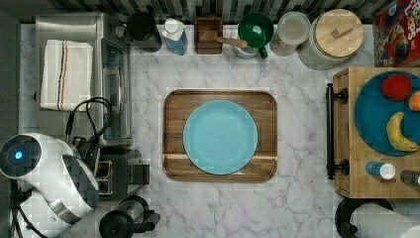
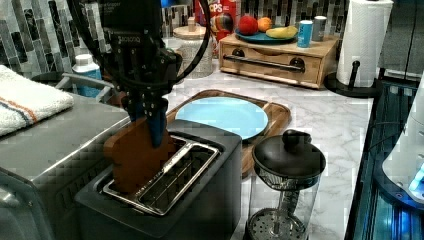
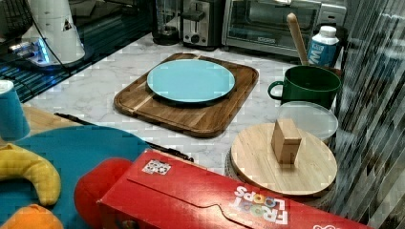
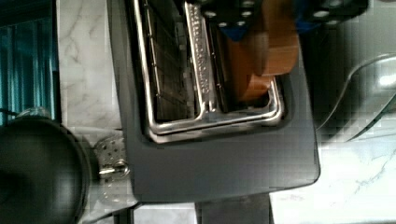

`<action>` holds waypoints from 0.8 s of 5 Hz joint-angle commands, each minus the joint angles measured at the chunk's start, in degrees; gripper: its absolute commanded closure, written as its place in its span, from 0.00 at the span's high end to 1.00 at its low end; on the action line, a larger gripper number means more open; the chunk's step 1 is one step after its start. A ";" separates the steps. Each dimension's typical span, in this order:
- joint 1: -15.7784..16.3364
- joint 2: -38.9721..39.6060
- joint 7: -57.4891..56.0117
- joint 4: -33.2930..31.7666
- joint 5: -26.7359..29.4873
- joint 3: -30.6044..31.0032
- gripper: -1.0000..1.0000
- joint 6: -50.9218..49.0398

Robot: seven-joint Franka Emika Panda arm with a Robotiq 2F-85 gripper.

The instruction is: Pick up the toast.

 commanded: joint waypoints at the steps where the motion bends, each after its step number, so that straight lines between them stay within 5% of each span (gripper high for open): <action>1: 4.80 -0.53 0.65 10.20 0.32 4.98 0.00 -2.96; 4: 0.60 -3.40 -8.88 22.26 4.26 4.09 0.00 -13.91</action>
